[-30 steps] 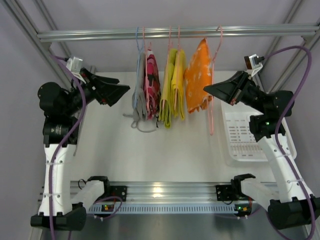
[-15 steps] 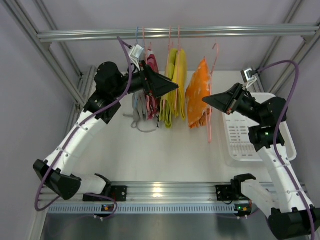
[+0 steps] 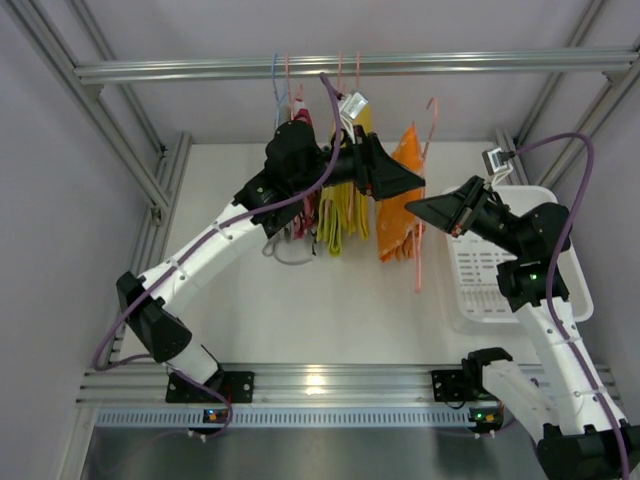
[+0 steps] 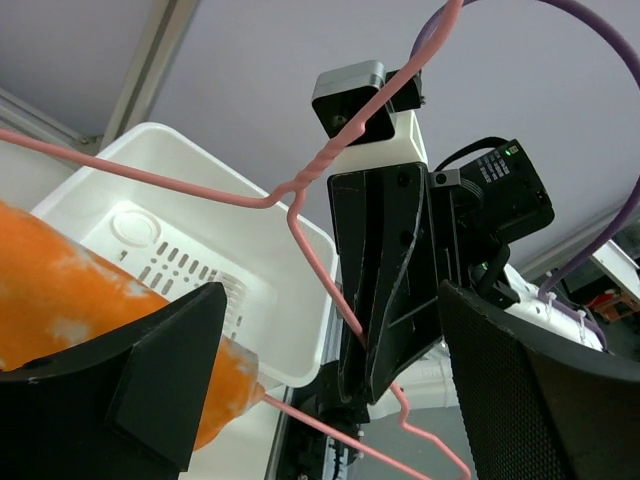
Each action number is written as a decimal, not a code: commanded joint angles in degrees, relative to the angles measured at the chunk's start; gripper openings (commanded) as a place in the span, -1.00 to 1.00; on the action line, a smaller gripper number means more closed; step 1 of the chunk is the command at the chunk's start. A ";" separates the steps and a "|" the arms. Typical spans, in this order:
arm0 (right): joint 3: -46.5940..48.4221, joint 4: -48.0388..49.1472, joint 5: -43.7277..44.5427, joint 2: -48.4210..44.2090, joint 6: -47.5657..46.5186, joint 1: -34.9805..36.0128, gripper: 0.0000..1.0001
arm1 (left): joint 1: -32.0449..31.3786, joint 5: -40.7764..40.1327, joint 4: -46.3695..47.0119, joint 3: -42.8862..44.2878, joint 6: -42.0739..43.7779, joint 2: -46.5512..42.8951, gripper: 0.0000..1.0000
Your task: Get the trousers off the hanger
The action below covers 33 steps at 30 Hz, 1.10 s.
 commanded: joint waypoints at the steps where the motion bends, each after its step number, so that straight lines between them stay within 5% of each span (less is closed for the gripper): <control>1: 2.08 11.80 1.50 -2.40 -3.76 0.85 -1.00 | -1.41 -2.18 3.27 4.21 -1.32 1.76 0.79; 17: 1.81 12.24 3.00 -1.26 -4.64 3.92 -1.00 | -3.61 -0.17 9.42 9.48 -9.23 8.53 0.01; 20: 1.81 12.15 3.09 -1.17 -4.72 4.10 -1.00 | -3.70 0.01 10.13 9.22 -10.72 8.53 -0.24; 24: 1.64 10.84 3.52 -1.52 -6.12 4.01 -1.00 | -3.52 0.45 10.04 8.43 -12.13 7.57 -0.90; 26: 0.94 10.75 3.96 -1.87 -6.39 4.01 -0.99 | -3.26 0.80 10.56 7.29 -13.36 6.25 -1.00; 29: 0.67 8.12 4.14 -2.84 -8.41 4.01 -0.54 | -2.29 1.86 11.88 4.74 -15.91 3.97 -1.00; 30: 1.02 6.80 4.23 -3.19 -10.94 3.84 -0.08 | -1.68 2.21 11.97 3.87 -16.35 3.35 -1.00; 33: 3.74 -3.82 6.86 -5.56 -19.56 3.49 0.37 | -0.71 3.44 12.15 3.16 -16.35 1.15 -1.00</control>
